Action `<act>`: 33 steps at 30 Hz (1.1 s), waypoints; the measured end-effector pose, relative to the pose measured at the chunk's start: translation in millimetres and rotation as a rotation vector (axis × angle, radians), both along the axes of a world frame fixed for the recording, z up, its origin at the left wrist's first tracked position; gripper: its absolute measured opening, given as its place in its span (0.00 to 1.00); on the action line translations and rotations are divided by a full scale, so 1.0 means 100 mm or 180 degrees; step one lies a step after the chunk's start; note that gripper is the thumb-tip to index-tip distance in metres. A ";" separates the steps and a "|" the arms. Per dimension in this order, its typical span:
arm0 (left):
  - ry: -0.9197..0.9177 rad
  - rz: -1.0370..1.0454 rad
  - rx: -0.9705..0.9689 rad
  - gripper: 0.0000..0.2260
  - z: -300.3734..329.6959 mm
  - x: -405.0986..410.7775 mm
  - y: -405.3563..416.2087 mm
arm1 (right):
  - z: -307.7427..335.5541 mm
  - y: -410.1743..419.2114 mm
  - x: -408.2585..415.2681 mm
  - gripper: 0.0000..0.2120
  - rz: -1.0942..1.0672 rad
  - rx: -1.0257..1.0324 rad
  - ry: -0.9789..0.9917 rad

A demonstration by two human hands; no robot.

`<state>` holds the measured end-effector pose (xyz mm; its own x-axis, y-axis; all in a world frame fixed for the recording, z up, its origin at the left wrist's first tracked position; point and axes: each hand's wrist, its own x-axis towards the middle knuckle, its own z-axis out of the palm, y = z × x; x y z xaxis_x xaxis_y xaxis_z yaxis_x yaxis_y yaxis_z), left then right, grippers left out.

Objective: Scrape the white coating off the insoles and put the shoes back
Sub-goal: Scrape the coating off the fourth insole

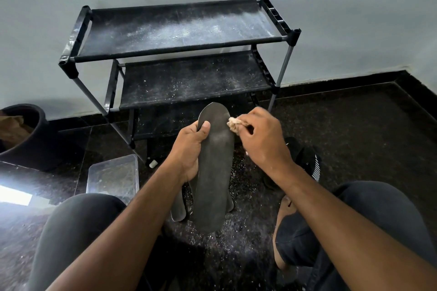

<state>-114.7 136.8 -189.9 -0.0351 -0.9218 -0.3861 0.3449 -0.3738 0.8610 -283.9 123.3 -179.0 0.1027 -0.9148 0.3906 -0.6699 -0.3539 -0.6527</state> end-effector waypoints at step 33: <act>-0.0112 0.0148 0.0569 0.34 0.07 -0.06 0.05 | -0.07 0.19 0.25 0.05 -0.0003 -0.0024 0.0315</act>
<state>-120.8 142.1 -182.8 0.0224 -0.8388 -0.5440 0.3362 -0.5061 0.7942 -259.1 142.6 -185.9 0.1403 -0.9120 0.3855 -0.7313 -0.3579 -0.5806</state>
